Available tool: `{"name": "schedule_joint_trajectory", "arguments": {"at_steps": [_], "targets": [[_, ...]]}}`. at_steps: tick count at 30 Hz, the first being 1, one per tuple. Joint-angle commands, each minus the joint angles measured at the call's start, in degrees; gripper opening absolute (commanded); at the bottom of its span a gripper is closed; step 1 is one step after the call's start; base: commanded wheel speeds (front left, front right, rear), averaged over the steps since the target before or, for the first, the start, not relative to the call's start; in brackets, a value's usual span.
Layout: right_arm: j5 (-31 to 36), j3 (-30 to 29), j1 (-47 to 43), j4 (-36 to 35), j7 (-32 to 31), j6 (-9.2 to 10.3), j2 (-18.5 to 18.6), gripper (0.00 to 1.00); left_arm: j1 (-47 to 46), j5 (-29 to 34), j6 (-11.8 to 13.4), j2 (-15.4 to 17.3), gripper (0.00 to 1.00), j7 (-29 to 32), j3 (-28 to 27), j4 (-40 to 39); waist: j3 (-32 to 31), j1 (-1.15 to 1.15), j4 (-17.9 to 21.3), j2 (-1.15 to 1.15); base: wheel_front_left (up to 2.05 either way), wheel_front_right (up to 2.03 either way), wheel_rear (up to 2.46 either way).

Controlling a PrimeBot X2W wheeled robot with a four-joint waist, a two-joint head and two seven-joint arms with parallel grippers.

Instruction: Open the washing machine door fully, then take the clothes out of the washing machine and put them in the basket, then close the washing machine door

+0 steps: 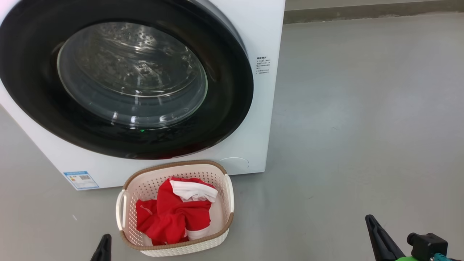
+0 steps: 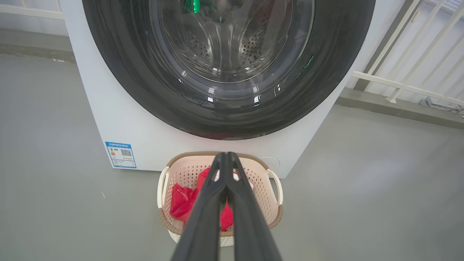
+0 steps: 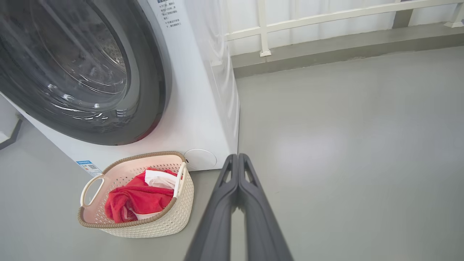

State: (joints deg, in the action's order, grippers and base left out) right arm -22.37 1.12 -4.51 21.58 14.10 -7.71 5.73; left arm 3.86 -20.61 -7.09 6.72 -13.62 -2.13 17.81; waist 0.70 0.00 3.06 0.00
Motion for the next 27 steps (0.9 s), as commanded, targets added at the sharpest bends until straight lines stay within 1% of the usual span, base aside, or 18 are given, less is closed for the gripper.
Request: {"name": "schedule_joint_trajectory", "arguments": {"at_steps": [1, 3, 8, 27], "targets": [[-2.1, -0.3, 1.1, -1.4, -0.3, 0.01, 0.7, 0.0, -0.4, -1.9, 0.0, 0.9, 0.0, 0.4, -0.6, -1.2, -0.1, -0.07, -0.1, 0.0, 0.0, 0.0, 0.0], [-3.2, -0.4, 1.2, -1.5, -0.6, 0.01, 0.6, 0.0, -0.5, -3.1, 0.0, 0.8, 0.0, 0.7, -0.7, -1.3, -0.1, -0.13, -0.1, 0.0, 0.0, 0.0, 0.0], [-6.0, -0.6, 1.6, -1.8, -1.4, 0.02, 0.5, 0.0, -0.9, -6.0, 0.0, 0.6, 0.0, 1.5, -0.8, -1.3, 0.0, 0.0, -0.2, 0.0, 0.0, 0.0, 0.0], [-16.8, -1.8, 3.2, -2.7, -4.6, 0.05, 0.0, 0.0, -2.5, -17.0, -0.1, -0.1, 0.0, 4.6, -1.4, -1.7, -0.1, 0.0, -0.7, 0.0, 0.0, 0.0, 0.0]]}}
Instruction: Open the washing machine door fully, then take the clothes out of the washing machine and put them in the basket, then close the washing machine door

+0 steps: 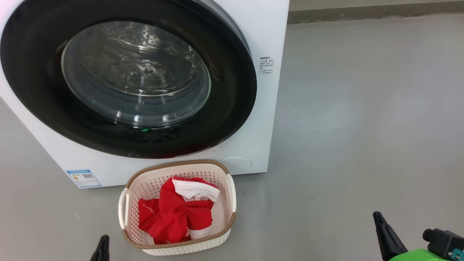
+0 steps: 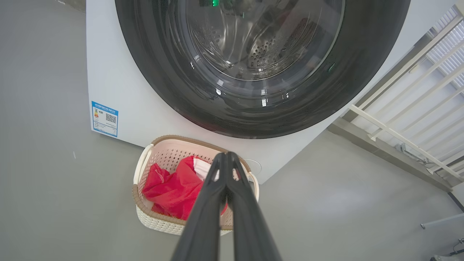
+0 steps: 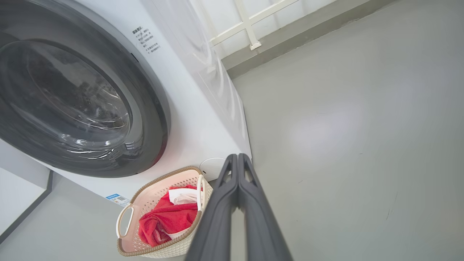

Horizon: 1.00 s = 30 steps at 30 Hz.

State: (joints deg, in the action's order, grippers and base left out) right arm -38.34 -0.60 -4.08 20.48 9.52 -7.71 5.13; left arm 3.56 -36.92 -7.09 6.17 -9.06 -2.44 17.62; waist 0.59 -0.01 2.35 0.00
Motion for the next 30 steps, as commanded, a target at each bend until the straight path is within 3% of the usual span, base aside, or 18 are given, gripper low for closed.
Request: {"name": "schedule_joint_trajectory", "arguments": {"at_steps": [1, 30], "targets": [[-1.4, -0.1, 2.8, -1.7, -0.2, 0.06, 0.6, 0.0, -2.3, -1.2, -0.1, 0.4, 0.0, 0.2, -1.1, -1.6, 0.0, 0.01, 0.0, 0.0, 0.0, 0.0, 0.0], [-17.7, -1.9, 5.1, -3.2, -5.1, 0.11, -0.3, 0.0, -4.6, -18.0, -0.2, -0.8, 0.0, 5.0, -2.0, -2.2, -0.1, 0.01, -0.7, 0.0, 0.0, 0.0, 0.0]]}}
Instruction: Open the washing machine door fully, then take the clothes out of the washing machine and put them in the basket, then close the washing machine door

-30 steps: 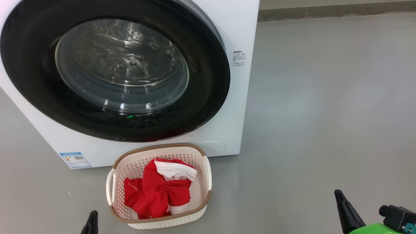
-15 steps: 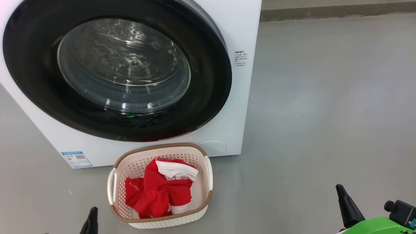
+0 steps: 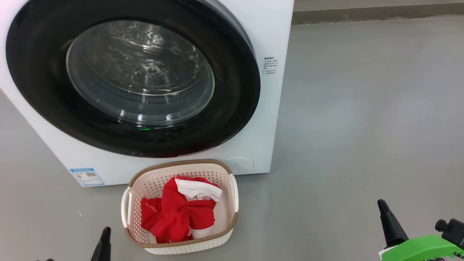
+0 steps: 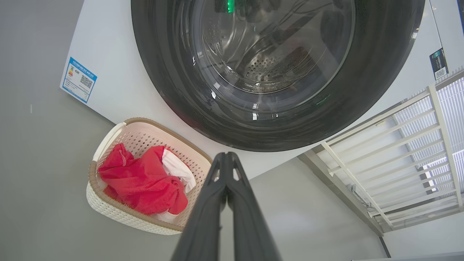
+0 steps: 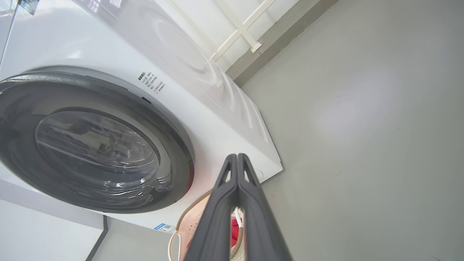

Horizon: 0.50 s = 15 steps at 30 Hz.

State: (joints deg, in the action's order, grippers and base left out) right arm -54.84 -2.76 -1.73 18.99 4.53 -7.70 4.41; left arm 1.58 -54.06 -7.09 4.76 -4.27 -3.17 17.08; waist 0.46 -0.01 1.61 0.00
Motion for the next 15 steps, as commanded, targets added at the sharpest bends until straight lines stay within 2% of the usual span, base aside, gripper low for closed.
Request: {"name": "schedule_joint_trajectory", "arguments": {"at_steps": [1, 15], "targets": [[-1.8, 0.2, 2.9, -1.7, -0.3, 0.1, 0.4, 0.0, -2.7, -1.4, -0.2, 0.6, 0.0, 0.4, -1.3, -1.7, 0.0, 0.01, 0.0, 0.0, 0.0, 0.0, 0.0], [-9.1, -0.6, 3.9, -2.4, -2.5, 0.12, 0.0, 0.0, -3.7, -9.0, -0.2, 0.1, 0.0, 2.5, -1.8, -2.0, -0.1, 0.01, -0.4, 0.0, 0.0, 0.0, 0.0]]}}
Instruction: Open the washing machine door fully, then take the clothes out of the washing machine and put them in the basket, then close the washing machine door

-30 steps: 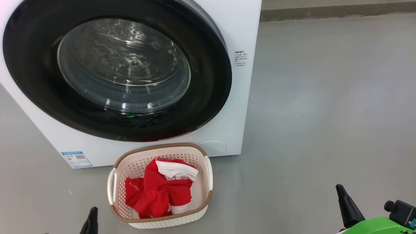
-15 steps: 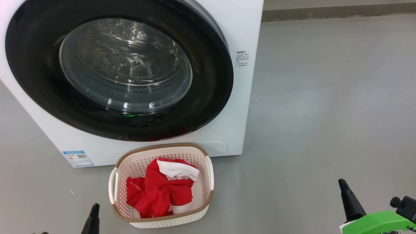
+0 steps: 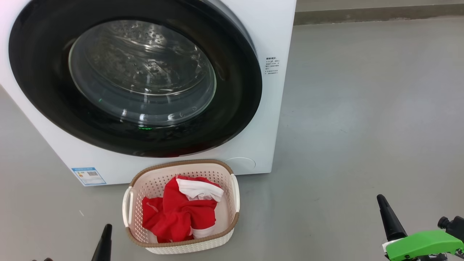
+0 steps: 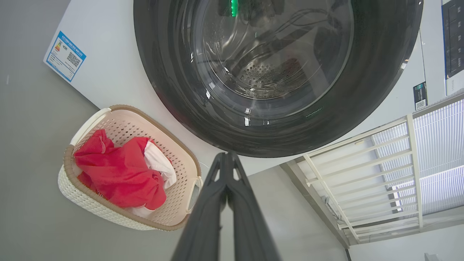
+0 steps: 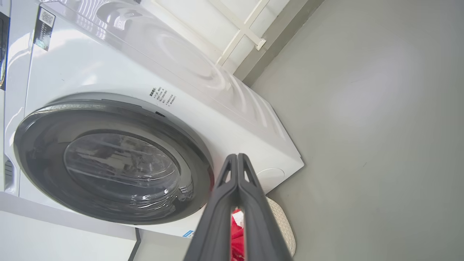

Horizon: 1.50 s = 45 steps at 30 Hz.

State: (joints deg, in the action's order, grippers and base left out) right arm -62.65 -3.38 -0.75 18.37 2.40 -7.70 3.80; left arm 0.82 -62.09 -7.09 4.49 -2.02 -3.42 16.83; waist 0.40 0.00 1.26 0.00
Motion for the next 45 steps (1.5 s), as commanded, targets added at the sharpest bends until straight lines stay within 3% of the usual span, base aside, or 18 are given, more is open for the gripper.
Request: {"name": "schedule_joint_trajectory", "arguments": {"at_steps": [1, 45], "targets": [[-1.8, 0.0, 3.0, -1.8, -0.5, 0.12, 0.6, 0.0, -3.1, -1.5, -0.2, 0.3, 0.0, 0.4, -1.5, -1.7, 0.0, 0.0, 0.0, 0.0, 0.0, 0.0, 0.0], [-26.6, -2.8, 6.5, -4.1, -8.0, 0.2, -0.7, 0.0, -6.6, -27.0, -0.4, -1.4, 0.0, 7.7, -3.0, -2.7, -0.2, 0.0, -1.1, 0.0, 0.0, 0.0, 0.0]]}}
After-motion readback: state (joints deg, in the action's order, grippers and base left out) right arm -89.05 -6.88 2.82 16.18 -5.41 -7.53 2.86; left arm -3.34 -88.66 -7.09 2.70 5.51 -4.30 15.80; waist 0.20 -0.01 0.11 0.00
